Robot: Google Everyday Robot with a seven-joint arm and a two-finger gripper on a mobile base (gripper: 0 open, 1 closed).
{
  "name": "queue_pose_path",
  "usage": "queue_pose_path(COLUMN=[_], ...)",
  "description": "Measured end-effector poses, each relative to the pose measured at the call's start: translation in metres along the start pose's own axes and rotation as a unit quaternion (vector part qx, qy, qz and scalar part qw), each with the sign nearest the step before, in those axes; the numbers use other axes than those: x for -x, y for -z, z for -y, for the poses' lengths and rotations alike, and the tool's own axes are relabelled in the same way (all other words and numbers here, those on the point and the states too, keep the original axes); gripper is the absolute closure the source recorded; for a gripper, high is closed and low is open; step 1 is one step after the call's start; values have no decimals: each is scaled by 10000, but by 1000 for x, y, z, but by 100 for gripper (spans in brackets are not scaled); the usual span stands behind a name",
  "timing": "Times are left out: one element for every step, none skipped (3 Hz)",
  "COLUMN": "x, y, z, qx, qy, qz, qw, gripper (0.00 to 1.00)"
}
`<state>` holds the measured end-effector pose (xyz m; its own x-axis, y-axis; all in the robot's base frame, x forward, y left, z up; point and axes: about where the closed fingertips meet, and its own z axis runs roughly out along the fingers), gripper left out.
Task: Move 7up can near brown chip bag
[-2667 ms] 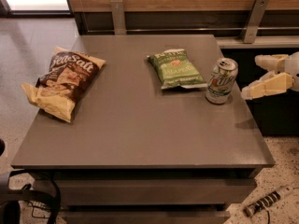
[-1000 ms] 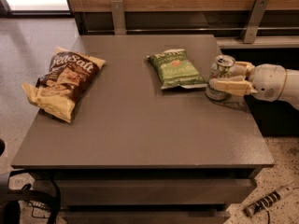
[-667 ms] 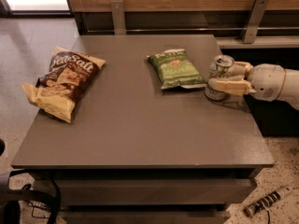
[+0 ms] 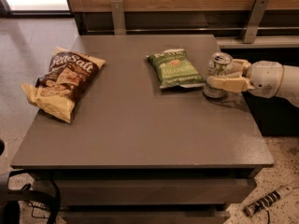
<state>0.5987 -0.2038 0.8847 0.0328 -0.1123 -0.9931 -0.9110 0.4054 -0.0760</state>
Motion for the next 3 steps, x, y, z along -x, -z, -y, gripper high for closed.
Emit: queue_pose_path(x=[25,54,71], y=[-8,-17,-49], z=[-4,-24,-65], qx=[-39,-131,87], qy=[41,214,337], qz=[-74,2,32], qw=[10000,9997,9994], gripper=[100,100,100])
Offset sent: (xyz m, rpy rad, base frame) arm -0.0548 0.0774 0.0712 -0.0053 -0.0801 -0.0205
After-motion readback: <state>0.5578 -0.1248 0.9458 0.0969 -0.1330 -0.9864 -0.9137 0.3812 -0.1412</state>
